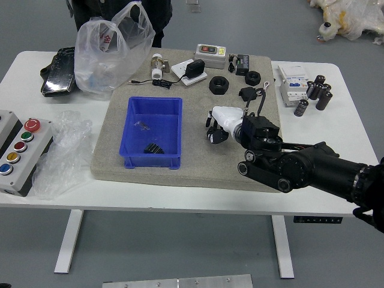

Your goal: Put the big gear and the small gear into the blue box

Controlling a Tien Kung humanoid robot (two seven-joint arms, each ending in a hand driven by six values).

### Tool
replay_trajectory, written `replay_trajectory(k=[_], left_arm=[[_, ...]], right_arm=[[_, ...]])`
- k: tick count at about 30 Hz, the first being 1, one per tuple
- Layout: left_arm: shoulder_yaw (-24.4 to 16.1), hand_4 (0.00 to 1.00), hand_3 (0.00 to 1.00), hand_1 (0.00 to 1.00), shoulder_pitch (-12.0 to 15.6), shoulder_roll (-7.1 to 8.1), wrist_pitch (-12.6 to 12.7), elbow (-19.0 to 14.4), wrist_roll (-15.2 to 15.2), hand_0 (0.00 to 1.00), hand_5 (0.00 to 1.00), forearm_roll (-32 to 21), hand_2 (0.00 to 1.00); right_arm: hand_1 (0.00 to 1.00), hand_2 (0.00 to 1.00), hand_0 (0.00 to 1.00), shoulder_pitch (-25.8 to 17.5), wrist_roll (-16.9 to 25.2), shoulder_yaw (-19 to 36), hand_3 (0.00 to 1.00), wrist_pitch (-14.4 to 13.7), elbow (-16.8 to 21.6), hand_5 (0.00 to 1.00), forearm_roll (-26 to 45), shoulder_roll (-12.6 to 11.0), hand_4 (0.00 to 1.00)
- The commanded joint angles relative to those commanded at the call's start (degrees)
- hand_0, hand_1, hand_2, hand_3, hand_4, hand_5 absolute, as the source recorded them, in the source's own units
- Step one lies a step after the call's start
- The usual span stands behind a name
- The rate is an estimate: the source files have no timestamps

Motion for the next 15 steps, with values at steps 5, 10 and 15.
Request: replay_trajectory(k=[5, 10, 15], left_arm=[[-0.1, 0.661, 0.682, 0.559, 0.2, 0.19, 0.0, 0.0, 0.1, 0.650, 0.295, 0.0, 0.532], [-0.4, 0.661, 0.681, 0.560, 0.4, 0.15, 0.0, -0.1, 0.4, 0.650, 0.295, 0.3, 0.532], [-0.2, 0.661, 0.682, 0.560, 0.4, 0.13, 0.0, -0.1, 0.3, 0.650, 0.295, 0.1, 0.532]], right_arm=[[0.547, 0.511, 0.377, -0.2, -0.5, 4.0, 0.604, -0.1, 3.2, 0.002, -3.6, -1.4, 0.610], [0.546, 0.510, 0.382, -0.5, -1.0, 7.4, 0.609, -0.5, 8.9, 0.002, -8.0, -1.9, 0.610], [0.548, 0.512, 0.379, -1.0, -1.0, 8.2, 0.608, -0.7, 15.5, 0.002, -7.6, -1.5, 0.614]])
